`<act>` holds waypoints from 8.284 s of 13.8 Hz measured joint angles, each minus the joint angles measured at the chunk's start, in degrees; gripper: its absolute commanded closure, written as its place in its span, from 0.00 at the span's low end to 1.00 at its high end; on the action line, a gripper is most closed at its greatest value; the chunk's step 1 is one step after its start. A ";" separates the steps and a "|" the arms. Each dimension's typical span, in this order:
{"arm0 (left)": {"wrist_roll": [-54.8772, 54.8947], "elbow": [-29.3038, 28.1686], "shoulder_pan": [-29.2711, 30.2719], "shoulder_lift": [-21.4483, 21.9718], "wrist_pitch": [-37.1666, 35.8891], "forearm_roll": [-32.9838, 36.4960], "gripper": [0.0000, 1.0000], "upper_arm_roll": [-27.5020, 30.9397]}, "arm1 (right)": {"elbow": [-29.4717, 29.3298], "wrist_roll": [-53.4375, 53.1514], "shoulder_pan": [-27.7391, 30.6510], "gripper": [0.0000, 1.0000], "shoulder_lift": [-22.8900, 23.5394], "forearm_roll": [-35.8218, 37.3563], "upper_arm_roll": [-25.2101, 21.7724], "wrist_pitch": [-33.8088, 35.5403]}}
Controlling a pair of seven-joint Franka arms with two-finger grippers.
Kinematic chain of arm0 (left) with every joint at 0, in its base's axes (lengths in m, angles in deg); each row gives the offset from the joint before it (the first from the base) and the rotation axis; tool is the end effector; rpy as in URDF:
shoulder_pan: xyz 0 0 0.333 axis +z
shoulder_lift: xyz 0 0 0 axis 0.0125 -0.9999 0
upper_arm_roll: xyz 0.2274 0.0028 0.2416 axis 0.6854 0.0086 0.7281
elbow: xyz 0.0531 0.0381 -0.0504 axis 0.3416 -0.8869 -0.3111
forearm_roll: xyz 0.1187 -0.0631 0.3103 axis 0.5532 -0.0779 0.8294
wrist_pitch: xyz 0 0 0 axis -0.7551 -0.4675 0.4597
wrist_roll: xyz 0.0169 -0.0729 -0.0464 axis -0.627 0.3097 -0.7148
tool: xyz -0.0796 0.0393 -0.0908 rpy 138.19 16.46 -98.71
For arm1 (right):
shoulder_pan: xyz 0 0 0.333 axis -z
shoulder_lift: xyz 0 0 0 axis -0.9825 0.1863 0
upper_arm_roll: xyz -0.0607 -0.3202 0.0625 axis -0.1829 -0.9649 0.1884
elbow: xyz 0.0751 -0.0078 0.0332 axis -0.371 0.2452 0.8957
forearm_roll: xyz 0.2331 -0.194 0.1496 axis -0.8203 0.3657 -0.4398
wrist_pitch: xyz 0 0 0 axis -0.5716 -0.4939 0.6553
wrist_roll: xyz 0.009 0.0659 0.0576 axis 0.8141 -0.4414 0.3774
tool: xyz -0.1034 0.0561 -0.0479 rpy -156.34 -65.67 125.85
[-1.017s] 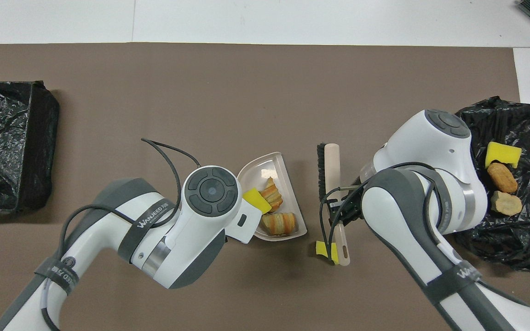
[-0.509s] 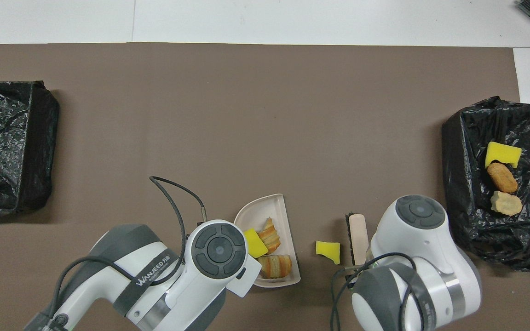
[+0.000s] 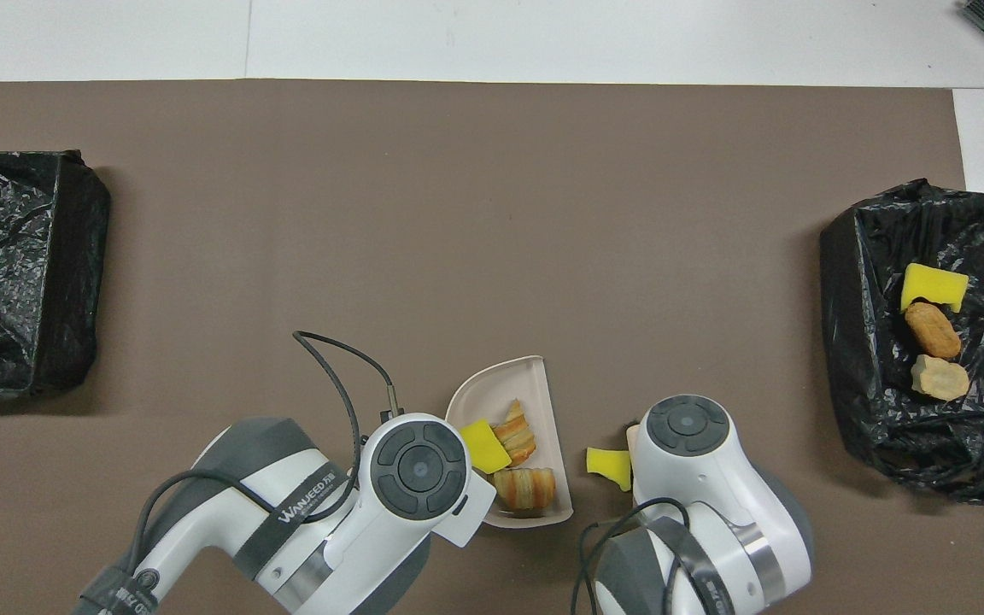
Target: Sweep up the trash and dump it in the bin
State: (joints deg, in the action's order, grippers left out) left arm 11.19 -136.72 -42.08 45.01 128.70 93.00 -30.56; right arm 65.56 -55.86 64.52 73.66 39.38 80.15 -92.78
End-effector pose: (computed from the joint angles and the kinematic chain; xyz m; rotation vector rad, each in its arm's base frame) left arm 0.3240 -0.3158 0.4097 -2.2886 2.0225 0.2855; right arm 0.2938 0.1814 0.3503 2.8434 0.0956 -0.8807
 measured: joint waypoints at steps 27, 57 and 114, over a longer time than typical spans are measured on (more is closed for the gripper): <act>10.73 0.67 8.89 0.85 7.05 0.82 1.00 1.10 | -14.45 13.60 6.65 1.00 5.54 -4.51 -0.94 -0.70; 61.81 41.57 64.95 -15.70 2.07 23.07 1.00 2.50 | -23.58 -6.55 -8.87 0.00 12.56 -10.75 -0.46 6.35; -74.52 29.40 0.83 -24.65 6.13 -9.51 0.26 -0.22 | -49.94 17.46 16.33 0.00 8.18 7.38 -14.62 4.53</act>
State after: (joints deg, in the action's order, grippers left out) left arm -63.33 -107.33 -41.25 20.35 134.83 83.49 -30.79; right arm 15.62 -38.40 80.85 81.84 46.76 65.53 -88.25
